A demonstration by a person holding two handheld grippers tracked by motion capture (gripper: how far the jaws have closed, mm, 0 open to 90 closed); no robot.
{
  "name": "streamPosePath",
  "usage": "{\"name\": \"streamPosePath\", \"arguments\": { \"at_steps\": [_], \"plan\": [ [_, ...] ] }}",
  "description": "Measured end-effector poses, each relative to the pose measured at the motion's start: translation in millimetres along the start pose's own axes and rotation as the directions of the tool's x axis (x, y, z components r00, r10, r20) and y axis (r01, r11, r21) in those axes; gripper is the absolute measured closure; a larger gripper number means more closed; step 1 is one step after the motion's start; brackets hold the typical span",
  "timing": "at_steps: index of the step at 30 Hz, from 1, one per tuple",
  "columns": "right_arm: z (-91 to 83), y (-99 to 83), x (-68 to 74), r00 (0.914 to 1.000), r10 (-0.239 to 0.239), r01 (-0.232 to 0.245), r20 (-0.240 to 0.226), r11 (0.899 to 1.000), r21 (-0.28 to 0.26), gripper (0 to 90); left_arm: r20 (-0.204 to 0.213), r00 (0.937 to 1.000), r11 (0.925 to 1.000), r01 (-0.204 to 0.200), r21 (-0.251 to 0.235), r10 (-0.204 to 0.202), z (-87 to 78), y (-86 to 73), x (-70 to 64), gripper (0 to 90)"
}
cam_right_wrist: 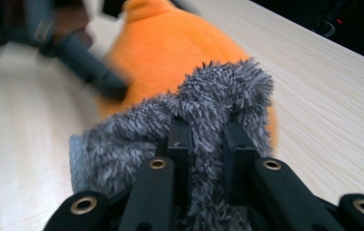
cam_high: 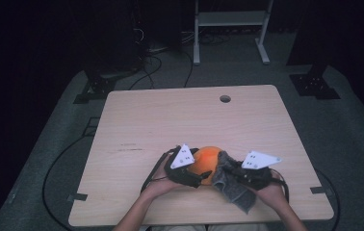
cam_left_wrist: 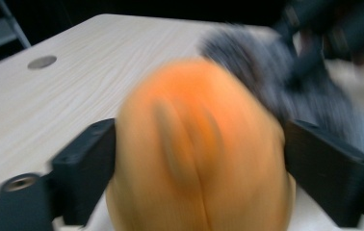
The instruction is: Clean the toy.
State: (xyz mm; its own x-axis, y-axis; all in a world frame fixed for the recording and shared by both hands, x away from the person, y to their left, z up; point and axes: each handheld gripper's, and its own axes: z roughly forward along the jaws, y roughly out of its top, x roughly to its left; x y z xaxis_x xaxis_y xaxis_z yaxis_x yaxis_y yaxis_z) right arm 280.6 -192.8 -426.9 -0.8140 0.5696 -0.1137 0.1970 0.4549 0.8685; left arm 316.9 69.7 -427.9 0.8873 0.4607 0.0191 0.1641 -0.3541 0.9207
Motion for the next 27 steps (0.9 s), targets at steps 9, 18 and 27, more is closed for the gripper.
{"name": "streamPosePath", "arguments": {
  "at_steps": [9, 18, 27],
  "plan": [
    [-6.7, 0.7, 3.6, 0.9978, -0.030, 0.031, -0.060, 0.999, 0.013, 76.3, -0.008, 0.9999, 0.9997, 0.010, 0.024, -0.010, -9.3, -13.5, -7.4, 29.4],
    [-19.6, 10.6, -7.9, 0.9955, 0.037, -0.044, -0.088, 0.996, -0.079, 76.3, 0.067, 0.9922, 0.9932, -0.108, 0.043, 0.105, -12.2, -10.5, -20.9, 26.0],
    [-14.9, 5.4, -0.7, 0.9993, -0.004, 0.002, -0.038, 0.999, -0.033, 76.3, 0.006, 0.9976, 0.9956, -0.069, 0.064, 0.069, -10.5, -5.0, -15.5, 31.6]
  ]
}}
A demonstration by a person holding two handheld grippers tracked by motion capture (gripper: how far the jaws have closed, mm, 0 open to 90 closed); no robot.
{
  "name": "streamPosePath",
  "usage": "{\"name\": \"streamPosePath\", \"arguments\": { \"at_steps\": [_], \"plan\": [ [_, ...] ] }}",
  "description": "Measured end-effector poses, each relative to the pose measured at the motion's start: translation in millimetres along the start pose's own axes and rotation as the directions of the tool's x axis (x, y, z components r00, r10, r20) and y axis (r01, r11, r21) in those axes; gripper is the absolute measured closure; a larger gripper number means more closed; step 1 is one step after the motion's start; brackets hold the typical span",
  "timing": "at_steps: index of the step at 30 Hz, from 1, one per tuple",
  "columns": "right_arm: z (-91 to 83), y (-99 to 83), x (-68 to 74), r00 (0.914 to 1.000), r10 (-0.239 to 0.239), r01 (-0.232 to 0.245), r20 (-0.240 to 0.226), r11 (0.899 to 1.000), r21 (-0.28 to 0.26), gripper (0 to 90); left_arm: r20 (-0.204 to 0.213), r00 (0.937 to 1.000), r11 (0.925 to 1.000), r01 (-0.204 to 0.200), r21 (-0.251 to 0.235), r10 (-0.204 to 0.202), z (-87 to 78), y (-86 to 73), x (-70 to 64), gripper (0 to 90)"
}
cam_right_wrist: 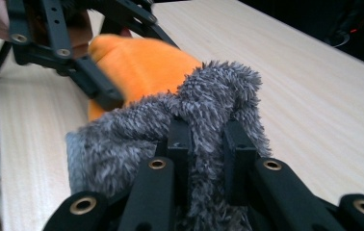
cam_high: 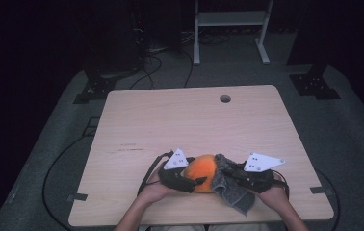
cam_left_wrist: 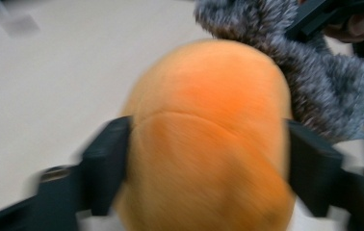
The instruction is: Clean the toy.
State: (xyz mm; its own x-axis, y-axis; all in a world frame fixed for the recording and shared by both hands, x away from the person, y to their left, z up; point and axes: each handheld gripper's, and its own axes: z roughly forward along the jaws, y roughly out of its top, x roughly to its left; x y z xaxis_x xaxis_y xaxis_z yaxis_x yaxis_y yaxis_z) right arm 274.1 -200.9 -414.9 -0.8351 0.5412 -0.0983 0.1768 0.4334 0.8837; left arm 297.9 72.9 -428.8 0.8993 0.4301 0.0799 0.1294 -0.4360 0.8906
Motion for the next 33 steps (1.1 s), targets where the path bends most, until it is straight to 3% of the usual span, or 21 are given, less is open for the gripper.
{"name": "streamPosePath", "arguments": {
  "at_steps": [1, 2, 3, 4, 7, 8, 10, 12, 14, 17, 20, 21, 24, 26, 28, 29, 31, 32, 33],
  "plan": [
    [-3.2, 2.4, 0.3, 0.9999, -0.008, 0.008, 0.012, 1.000, 0.002, 76.4, -0.033, 0.9979, 0.9976, -0.057, -0.040, 0.056, 0.0, 3.4, -4.1, 34.4],
    [-6.8, 5.5, -0.4, 0.9996, -0.015, 0.015, 0.024, 1.000, 0.000, 76.4, -0.069, 0.9914, 0.9900, -0.117, -0.080, 0.111, 1.0, 6.4, -8.5, 35.6],
    [-10.5, 8.4, -2.0, 0.9995, -0.017, 0.017, 0.028, 1.000, -0.011, 76.4, -0.093, 0.9857, 0.9821, -0.151, -0.114, 0.140, 3.1, 8.7, -10.5, 35.7],
    [-13.0, 10.4, -3.9, 0.9994, -0.012, 0.013, 0.032, 1.000, -0.028, 76.4, -0.078, 0.9875, 0.9818, -0.146, -0.122, 0.137, 5.9, 10.3, -9.0, 35.0],
    [-8.7, 6.6, -8.5, 0.9993, 0.007, -0.007, 0.037, 1.000, -0.011, 76.4, 0.003, 0.9990, 0.9973, -0.045, -0.058, 0.045, 14.7, 6.2, 1.8, 21.0],
    [-2.9, 1.4, -9.2, 0.9993, 0.007, -0.007, 0.036, 1.000, 0.016, 76.5, 0.021, 0.9998, 0.9977, -0.004, -0.067, 0.005, 13.8, 3.5, 4.6, 16.5],
    [7.8, -9.6, -8.2, 0.9990, 0.041, -0.041, 0.020, 0.999, -0.002, 76.7, 0.025, 0.9983, 0.9933, 0.054, -0.102, -0.052, 8.0, 1.5, 8.7, 16.6],
    [11.0, -10.9, -8.9, 0.9980, 0.062, -0.062, 0.007, 0.998, -0.021, 76.7, 0.010, 0.9988, 0.9898, 0.048, -0.134, -0.047, 2.1, -0.9, 9.4, 27.6],
    [9.6, -10.7, -12.4, 0.9977, 0.067, -0.067, 0.004, 0.998, -0.019, 76.7, 0.016, 0.9970, 0.9902, 0.077, -0.117, -0.076, 1.6, -3.5, 9.3, 35.9],
    [6.2, -17.7, -17.9, 0.9964, 0.085, -0.085, -0.002, 0.996, 0.002, 76.7, 0.034, 0.9974, 0.9927, 0.067, -0.101, -0.064, 1.1, -5.8, 5.7, 37.7],
    [4.5, -23.4, -22.1, 0.9978, 0.048, -0.052, 0.046, 0.995, 0.082, 76.7, 0.064, 0.9971, 0.9959, 0.046, -0.077, -0.041, 0.9, -7.1, 4.5, 37.7],
    [3.7, -25.3, -24.6, 0.9970, 0.058, -0.063, 0.051, 0.993, 0.104, 76.7, 0.077, 0.9963, 0.9967, 0.042, -0.069, -0.037, 0.9, -7.2, 4.5, 38.0],
    [-0.5, -26.0, -30.7, 0.9952, 0.087, -0.092, 0.046, 0.990, 0.107, 76.6, 0.101, 0.9945, 0.9976, 0.037, -0.058, -0.031, -1.1, -8.6, 6.1, 38.2],
    [-4.4, -20.8, -30.4, 0.9952, 0.097, -0.097, 0.017, 0.993, 0.059, 76.6, 0.115, 0.9926, 0.9972, 0.047, -0.058, -0.041, -2.7, -10.7, 8.2, 38.1],
    [-4.7, -14.8, -26.2, 0.9959, 0.087, -0.087, -0.023, 0.996, 0.016, 76.6, 0.113, 0.9930, 0.9965, 0.045, -0.070, -0.037, -3.8, -11.3, 9.0, 35.5],
    [-2.8, -12.8, -23.1, 0.9963, 0.077, -0.076, -0.038, 0.997, 0.017, 76.6, 0.109, 0.9931, 0.9965, 0.051, -0.066, -0.043, -4.8, -9.4, 9.8, 28.3],
    [2.2, -12.5, -17.7, 0.9963, 0.063, -0.061, -0.059, 0.998, 0.026, 76.6, 0.111, 0.9864, 0.9920, 0.124, -0.024, -0.121, -4.0, -3.1, 13.6, 12.0],
    [3.5, -12.8, -15.6, 0.9965, 0.056, -0.054, -0.063, 0.998, 0.026, 76.6, 0.106, 0.9824, 0.9878, 0.155, -0.006, -0.154, -2.8, -1.6, 15.4, 9.1],
    [3.8, -12.6, -13.0, 0.9972, 0.043, -0.041, -0.062, 0.999, 0.028, 76.6, 0.093, 0.9827, 0.9871, 0.159, 0.014, -0.160, -0.9, -1.6, 16.0, 9.4]
  ]
}}
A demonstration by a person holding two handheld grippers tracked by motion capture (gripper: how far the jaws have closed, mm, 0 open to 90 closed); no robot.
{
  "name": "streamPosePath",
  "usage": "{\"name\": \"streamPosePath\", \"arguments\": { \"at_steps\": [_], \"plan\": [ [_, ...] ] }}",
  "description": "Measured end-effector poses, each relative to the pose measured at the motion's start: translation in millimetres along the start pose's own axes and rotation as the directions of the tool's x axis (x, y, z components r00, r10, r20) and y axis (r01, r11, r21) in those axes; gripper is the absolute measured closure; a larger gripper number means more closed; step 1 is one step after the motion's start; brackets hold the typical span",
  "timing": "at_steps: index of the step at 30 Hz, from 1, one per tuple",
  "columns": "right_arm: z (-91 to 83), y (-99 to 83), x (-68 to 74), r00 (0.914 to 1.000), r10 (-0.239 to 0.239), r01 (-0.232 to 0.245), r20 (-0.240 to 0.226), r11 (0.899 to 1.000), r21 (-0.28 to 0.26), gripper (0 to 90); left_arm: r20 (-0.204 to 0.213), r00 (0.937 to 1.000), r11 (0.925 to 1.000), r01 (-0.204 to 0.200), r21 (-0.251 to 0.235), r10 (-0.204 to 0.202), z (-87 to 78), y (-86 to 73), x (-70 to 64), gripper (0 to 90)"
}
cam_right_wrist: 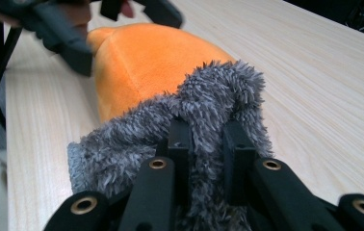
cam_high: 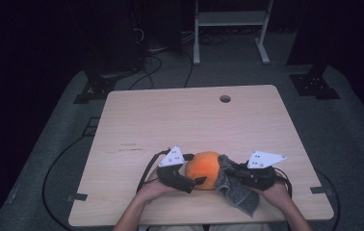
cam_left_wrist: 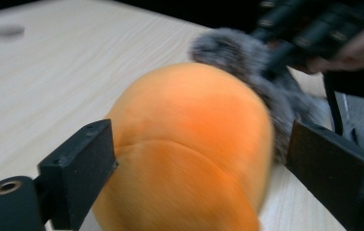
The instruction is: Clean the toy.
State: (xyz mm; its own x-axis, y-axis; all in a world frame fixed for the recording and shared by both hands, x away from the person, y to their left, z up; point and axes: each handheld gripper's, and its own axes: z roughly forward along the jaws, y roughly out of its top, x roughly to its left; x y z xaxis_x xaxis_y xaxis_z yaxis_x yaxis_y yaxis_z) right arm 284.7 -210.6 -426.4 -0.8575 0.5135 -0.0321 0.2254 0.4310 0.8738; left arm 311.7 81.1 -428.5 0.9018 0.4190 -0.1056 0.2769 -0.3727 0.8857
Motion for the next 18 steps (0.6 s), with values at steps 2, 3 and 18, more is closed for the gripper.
{"name": "streamPosePath", "arguments": {
  "at_steps": [2, 3, 18],
  "plan": [
    [-0.6, 0.4, 4.4, 0.9998, -0.019, 0.019, 0.001, 1.000, 0.008, 76.6, -0.018, 0.9998, 0.9990, -0.001, 0.046, 0.002, 6.2, -1.8, -1.0, 9.5],
    [-0.9, 0.1, 5.6, 0.9997, -0.025, 0.025, 0.005, 1.000, 0.014, 76.6, -0.012, 0.9999, 0.9989, -0.005, 0.047, 0.006, 7.5, -2.4, -2.3, 10.8],
    [-0.9, 8.4, 9.1, 0.9990, -0.039, 0.039, 0.021, 0.999, 0.007, 76.8, 0.006, 0.9999, 0.9987, -0.011, -0.051, 0.011, 0.0, -1.0, 3.4, 13.6]
  ]
}}
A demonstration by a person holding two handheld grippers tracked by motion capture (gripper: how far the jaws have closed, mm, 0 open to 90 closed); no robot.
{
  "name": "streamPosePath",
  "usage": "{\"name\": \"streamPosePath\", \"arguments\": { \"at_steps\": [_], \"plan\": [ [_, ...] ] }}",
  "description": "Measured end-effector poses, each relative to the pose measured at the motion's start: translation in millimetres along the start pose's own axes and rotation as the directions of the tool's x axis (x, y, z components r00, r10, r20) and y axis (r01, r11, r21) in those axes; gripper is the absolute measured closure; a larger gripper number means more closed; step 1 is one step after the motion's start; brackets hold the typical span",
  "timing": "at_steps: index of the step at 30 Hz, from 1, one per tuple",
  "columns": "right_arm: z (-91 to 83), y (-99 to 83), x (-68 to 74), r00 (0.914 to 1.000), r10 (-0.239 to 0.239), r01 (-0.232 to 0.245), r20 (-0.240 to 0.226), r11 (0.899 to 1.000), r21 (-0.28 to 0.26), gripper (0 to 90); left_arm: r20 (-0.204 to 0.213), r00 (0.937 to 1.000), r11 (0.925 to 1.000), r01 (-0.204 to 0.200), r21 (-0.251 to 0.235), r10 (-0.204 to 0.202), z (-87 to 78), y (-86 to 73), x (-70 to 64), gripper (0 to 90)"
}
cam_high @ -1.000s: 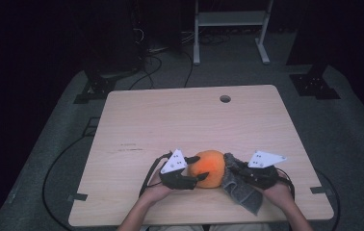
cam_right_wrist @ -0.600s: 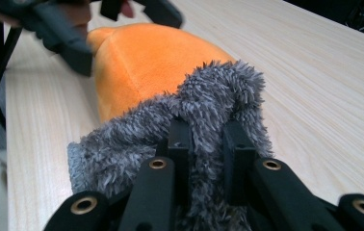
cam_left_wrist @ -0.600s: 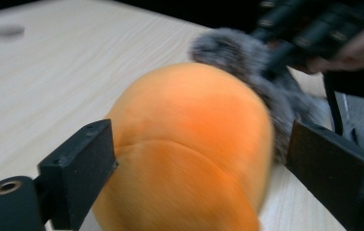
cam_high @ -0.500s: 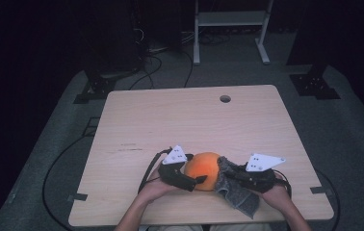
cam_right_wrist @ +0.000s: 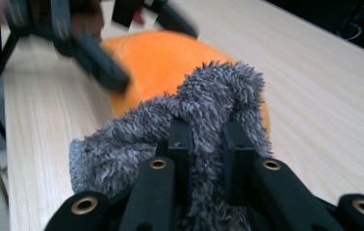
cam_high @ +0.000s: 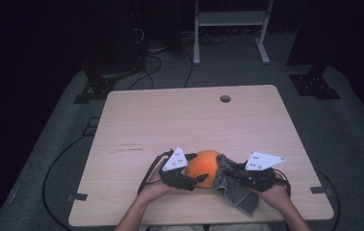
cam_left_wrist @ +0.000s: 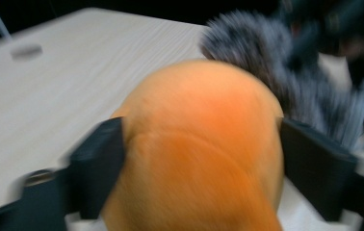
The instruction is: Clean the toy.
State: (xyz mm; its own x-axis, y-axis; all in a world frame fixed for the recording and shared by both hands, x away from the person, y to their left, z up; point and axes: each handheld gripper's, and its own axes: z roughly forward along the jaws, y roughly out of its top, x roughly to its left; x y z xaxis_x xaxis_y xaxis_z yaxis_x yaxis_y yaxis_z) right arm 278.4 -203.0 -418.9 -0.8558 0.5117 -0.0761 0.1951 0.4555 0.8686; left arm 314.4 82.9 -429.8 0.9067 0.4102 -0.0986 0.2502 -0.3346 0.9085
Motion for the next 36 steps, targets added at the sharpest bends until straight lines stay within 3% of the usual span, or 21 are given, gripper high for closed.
{"name": "streamPosePath", "arguments": {
  "at_steps": [1, 3, 4, 5, 8, 10, 12, 13, 15, 16, 18, 20, 21, 23, 25, 28, 31, 33, 36],
  "plan": [
    [2.7, -1.9, 1.4, 0.9999, -0.013, 0.013, -0.007, 1.000, 0.012, 76.7, 0.017, 0.9980, 0.9982, 0.060, 0.007, -0.060, -0.3, 0.2, 4.0, 9.3],
    [4.4, -5.1, 3.3, 0.9997, -0.015, 0.016, -0.021, 1.000, 0.014, 76.7, -0.010, 0.9963, 0.9942, 0.086, 0.066, -0.085, 2.2, -2.1, 7.3, 8.6],
    [3.8, -5.8, 3.3, 0.9998, -0.011, 0.012, -0.019, 1.000, 0.014, 76.7, 0.015, 0.9944, 0.9910, 0.103, 0.085, -0.105, 4.0, -3.7, 8.9, 8.6],
    [3.3, -6.4, 2.9, 0.9996, -0.008, 0.008, -0.028, 1.000, 0.018, 76.7, 0.020, 0.9937, 0.9893, 0.108, 0.098, -0.111, 4.8, -4.6, 9.5, 8.8],
    [0.5, -11.0, -0.5, 0.9999, 0.009, -0.009, -0.010, 0.999, 0.047, 76.7, 0.007, 0.9969, 0.9919, 0.077, 0.101, -0.078, 4.7, -4.7, 6.8, 14.0],
    [-2.7, -14.7, -4.9, 0.9996, 0.020, -0.022, 0.018, 0.997, 0.075, 76.7, -0.013, 0.9997, 0.9949, 0.020, 0.099, -0.019, 4.9, -4.9, 0.9, 20.0],
    [-8.0, -12.5, -5.6, 0.9992, 0.019, -0.021, 0.034, 0.998, 0.055, 76.7, -0.021, 0.9991, 0.9950, -0.034, 0.094, 0.036, 6.2, -4.5, -6.7, 24.6],
    [-10.6, -8.3, -3.7, 0.9993, 0.014, -0.016, 0.035, 0.999, 0.031, 76.7, -0.014, 0.9970, 0.9923, -0.075, 0.098, 0.077, 7.2, -4.0, -10.9, 25.7],
    [-13.1, 2.8, 2.0, 0.9998, -0.001, 0.001, 0.018, 0.999, -0.035, 76.7, 0.008, 0.9868, 0.9802, -0.162, 0.114, 0.162, 8.8, -3.0, -19.2, 26.7],
    [-12.4, 7.9, 4.9, 0.9999, -0.011, 0.011, 0.000, 0.998, -0.062, 76.7, 0.017, 0.9845, 0.9782, -0.175, 0.112, 0.175, 9.5, -2.8, -21.4, 26.5],
    [-5.2, 13.5, 11.5, 0.9987, -0.046, 0.045, -0.020, 0.998, -0.043, 76.7, 0.027, 0.9875, 0.9804, -0.157, 0.119, 0.155, 7.8, -1.3, -19.0, 20.9],
    [2.7, 9.6, 16.3, 0.9966, -0.082, 0.082, -0.005, 0.996, -0.025, 76.7, 0.026, 0.9974, 0.9905, -0.070, 0.119, 0.067, 7.3, 0.1, -11.6, 8.5],
    [4.5, 7.3, 16.8, 0.9973, -0.072, 0.072, -0.012, 0.997, -0.027, 76.7, 0.014, 0.9996, 0.9907, -0.027, 0.134, 0.026, 8.6, 0.3, -8.2, 3.8],
    [4.4, 6.1, 18.3, 0.9978, -0.066, 0.065, -0.008, 0.997, -0.036, 76.7, 0.040, 0.9987, 0.9875, 0.024, 0.156, -0.031, 13.1, -1.8, -2.8, 0.0],
    [3.5, 6.0, 21.0, 0.9967, -0.081, 0.081, 0.001, 0.996, -0.030, 76.7, 0.059, 0.9967, 0.9857, 0.046, 0.162, -0.056, 14.8, -3.8, -0.4, 0.3],
    [-0.8, 3.2, 14.9, 0.9975, -0.071, 0.071, 0.000, 0.997, -0.026, 76.7, 0.053, 0.9983, 0.9905, 0.015, 0.137, -0.023, 11.5, -4.4, -3.4, 13.0],
    [-6.9, -5.6, 0.4, 0.9991, -0.020, 0.020, 0.038, 1.000, 0.012, 76.7, 0.039, 0.9992, 0.9939, -0.009, 0.110, 0.005, 10.2, -7.9, -7.0, 22.1],
    [-11.3, -8.1, -3.7, 0.9992, 0.015, -0.015, 0.038, 1.000, 0.018, 76.8, 0.036, 0.9990, 0.9955, -0.028, 0.090, 0.025, 9.9, -7.4, -6.9, 24.5],
    [-14.3, 0.1, 1.6, 0.9981, -0.013, 0.013, 0.061, 1.000, 0.010, 76.9, 0.004, 0.9951, 0.9948, -0.099, 0.025, 0.099, 8.4, -2.5, -12.0, 30.3]
  ]
}}
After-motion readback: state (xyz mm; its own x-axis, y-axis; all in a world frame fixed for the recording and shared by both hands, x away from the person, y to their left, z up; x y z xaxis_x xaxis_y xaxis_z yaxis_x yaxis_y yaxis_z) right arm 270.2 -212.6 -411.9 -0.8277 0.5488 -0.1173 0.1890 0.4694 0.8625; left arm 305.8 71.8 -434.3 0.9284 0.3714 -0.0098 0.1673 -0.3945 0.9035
